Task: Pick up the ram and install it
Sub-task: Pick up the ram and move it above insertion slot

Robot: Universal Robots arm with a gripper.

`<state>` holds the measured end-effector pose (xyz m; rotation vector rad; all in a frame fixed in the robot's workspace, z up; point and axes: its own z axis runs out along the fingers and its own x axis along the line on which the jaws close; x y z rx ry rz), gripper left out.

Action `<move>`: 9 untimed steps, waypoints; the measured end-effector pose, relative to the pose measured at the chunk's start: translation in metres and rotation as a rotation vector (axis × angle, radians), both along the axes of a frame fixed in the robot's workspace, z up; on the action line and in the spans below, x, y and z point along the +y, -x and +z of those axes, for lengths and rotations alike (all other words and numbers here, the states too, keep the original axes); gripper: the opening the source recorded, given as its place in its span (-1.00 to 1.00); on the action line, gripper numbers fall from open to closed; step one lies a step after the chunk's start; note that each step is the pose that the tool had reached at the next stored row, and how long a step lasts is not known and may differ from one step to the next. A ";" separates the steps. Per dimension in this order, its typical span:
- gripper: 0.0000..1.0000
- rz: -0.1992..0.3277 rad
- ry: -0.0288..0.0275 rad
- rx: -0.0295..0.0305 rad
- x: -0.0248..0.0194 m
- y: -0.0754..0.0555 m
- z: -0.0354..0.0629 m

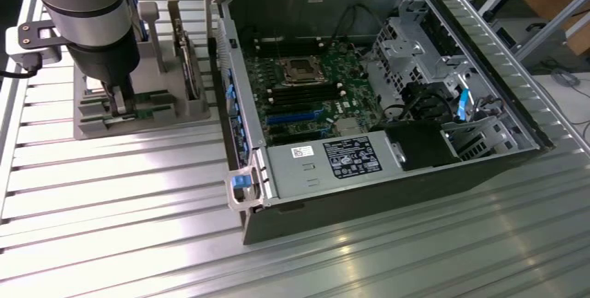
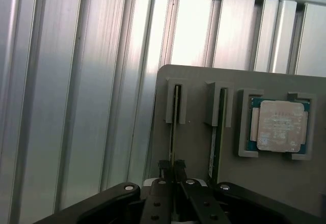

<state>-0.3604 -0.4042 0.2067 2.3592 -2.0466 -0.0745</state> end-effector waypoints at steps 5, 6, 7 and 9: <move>-0.74 0.000 0.0000 0.0000 0.0000 0.000 0.0010; -0.74 0.000 0.0000 0.0000 0.0000 0.000 0.0012; -0.74 0.000 0.0001 0.0001 0.0000 0.000 0.0017; -0.74 0.000 -0.0001 -0.0002 0.0000 0.000 0.0027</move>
